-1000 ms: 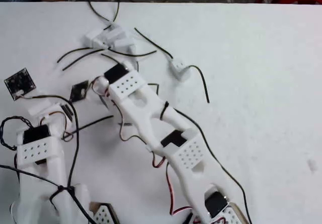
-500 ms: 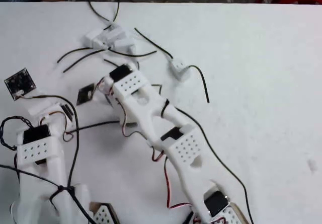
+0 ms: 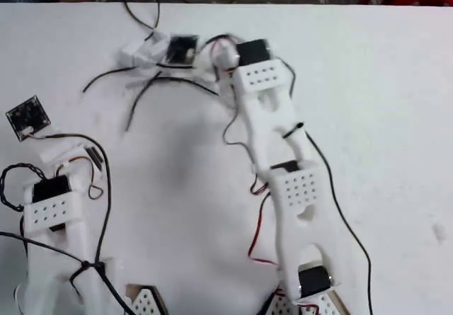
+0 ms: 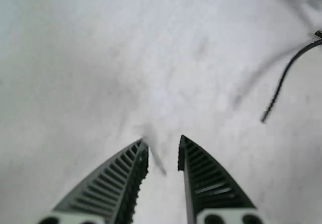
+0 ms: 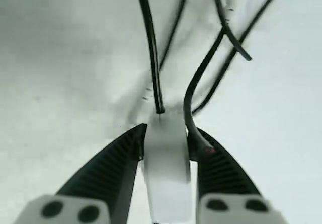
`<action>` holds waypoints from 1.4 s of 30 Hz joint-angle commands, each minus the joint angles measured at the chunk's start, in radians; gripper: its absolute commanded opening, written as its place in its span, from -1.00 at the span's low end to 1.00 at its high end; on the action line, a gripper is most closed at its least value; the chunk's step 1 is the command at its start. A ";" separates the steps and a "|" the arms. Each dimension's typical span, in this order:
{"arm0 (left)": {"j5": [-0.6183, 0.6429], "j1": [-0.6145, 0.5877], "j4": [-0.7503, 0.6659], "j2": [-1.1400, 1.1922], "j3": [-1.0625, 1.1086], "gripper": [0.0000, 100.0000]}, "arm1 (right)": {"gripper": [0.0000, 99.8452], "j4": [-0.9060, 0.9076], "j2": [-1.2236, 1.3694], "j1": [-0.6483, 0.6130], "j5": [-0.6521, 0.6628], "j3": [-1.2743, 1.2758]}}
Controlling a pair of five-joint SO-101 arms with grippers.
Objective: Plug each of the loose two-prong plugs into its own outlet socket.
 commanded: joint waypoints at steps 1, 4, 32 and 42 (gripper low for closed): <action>0.011 -0.005 -0.020 -0.025 -0.006 -0.78 | -0.83 -0.177 0.048 0.051 0.011 -0.041; 0.011 -0.005 -0.020 -0.025 -0.006 -0.78 | -0.82 -0.219 0.119 0.064 0.009 -0.043; 0.008 0.113 -0.222 -0.030 0.000 -0.77 | -0.30 0.249 -0.297 0.248 -0.106 -0.545; 0.006 0.113 -0.060 -0.285 -0.356 -0.77 | -0.30 0.249 -0.673 0.257 -0.361 -0.545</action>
